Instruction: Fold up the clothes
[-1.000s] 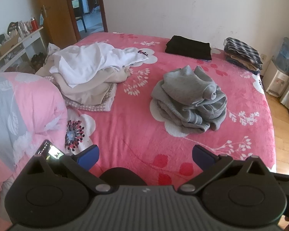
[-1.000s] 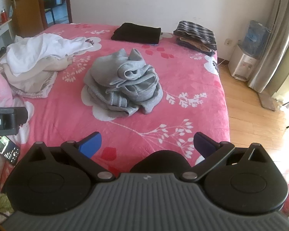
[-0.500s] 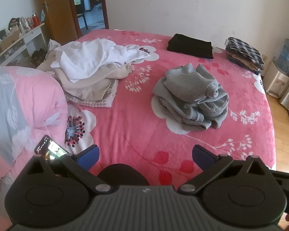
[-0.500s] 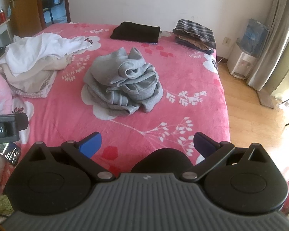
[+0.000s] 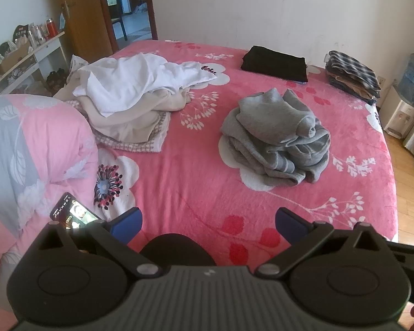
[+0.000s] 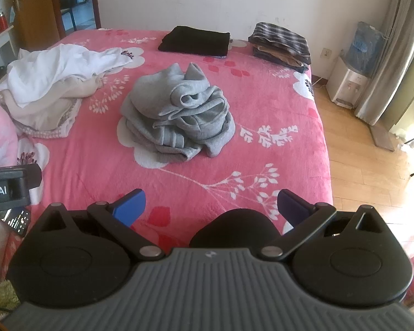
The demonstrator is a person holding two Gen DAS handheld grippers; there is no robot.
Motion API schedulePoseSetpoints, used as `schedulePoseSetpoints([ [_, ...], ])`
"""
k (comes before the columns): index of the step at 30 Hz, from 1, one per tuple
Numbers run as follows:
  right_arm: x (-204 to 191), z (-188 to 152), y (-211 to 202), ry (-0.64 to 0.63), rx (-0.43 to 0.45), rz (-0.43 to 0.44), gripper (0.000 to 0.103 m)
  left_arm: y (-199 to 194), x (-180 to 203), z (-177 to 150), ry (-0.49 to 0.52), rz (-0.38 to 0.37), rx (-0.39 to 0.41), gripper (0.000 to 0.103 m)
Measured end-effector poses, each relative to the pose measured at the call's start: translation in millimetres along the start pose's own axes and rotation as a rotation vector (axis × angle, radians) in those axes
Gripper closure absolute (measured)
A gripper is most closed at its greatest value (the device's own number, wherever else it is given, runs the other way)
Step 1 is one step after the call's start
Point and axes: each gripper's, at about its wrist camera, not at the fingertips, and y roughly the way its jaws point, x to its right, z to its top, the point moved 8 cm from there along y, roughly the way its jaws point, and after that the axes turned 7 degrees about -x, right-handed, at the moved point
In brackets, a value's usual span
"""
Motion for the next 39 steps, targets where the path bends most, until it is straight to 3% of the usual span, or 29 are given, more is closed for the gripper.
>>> schedulePoseSetpoints([
  [39, -3.0, 2.3, -0.9, -0.005, 0.0, 0.01, 0.001, 3.8, -7.8, -2.6, -0.03, 0.015, -0.024, 0.0],
])
